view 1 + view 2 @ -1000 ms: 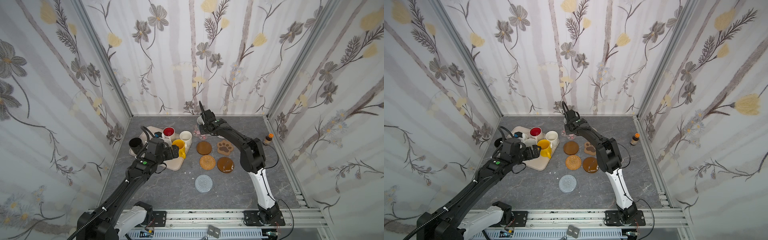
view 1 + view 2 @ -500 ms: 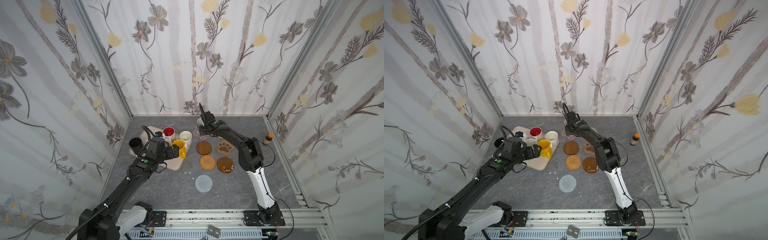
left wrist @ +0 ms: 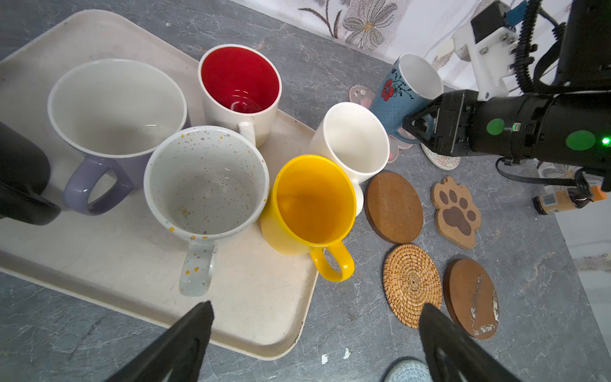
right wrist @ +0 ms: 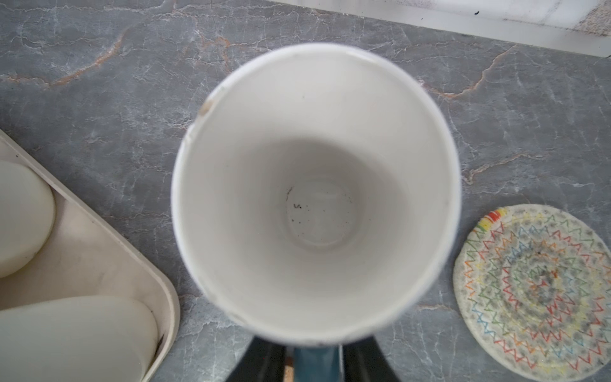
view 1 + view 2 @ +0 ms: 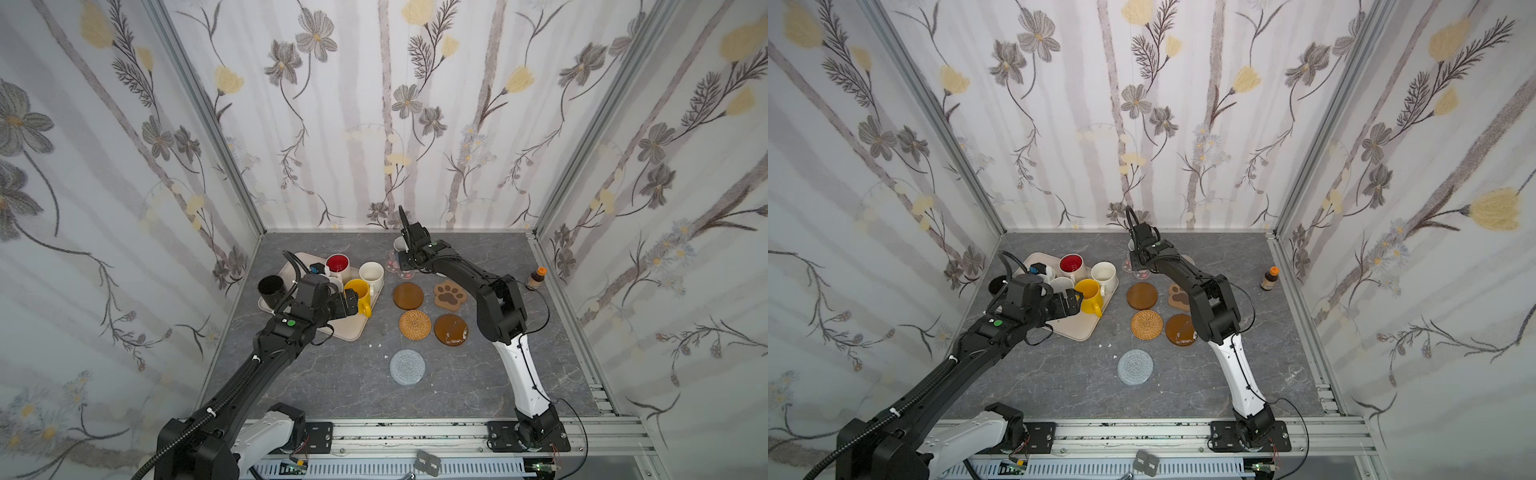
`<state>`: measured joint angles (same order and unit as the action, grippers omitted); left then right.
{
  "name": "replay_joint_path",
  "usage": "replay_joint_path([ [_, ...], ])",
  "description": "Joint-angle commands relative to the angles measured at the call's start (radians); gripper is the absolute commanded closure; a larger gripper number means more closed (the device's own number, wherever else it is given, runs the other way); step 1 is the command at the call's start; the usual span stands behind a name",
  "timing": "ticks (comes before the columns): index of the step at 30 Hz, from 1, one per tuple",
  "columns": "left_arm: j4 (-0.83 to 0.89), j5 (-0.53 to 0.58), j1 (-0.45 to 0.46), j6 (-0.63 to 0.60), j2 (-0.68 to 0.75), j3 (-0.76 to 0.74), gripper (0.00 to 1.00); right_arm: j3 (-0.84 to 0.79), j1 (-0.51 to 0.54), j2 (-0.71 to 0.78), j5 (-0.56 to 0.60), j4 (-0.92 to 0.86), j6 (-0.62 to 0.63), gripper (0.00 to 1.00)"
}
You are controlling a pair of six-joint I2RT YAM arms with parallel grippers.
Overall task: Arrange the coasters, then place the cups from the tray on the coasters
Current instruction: 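Lower the blue flowered mug onto the pink flower coaster and open the right gripper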
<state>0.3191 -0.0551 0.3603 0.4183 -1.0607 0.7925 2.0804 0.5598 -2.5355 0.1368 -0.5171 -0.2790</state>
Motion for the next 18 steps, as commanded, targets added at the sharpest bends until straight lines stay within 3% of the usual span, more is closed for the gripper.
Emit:
replay_joint_path([
  [1,-0.015,0.014,-0.001,-0.009,0.014,-0.002,0.00,0.009,-0.001,-0.006,-0.005,0.059,0.001,0.57],
  [9,-0.011,0.006,-0.001,-0.006,0.013,-0.005,0.00,0.007,-0.001,0.004,-0.011,0.043,0.004,0.40],
  [13,0.002,0.010,0.001,-0.010,0.014,0.004,0.04,-0.002,0.000,0.022,-0.009,0.038,0.011,0.25],
  [18,0.036,0.026,-0.001,-0.024,0.025,0.024,0.09,-0.039,0.000,0.075,-0.002,0.038,0.022,0.16],
])
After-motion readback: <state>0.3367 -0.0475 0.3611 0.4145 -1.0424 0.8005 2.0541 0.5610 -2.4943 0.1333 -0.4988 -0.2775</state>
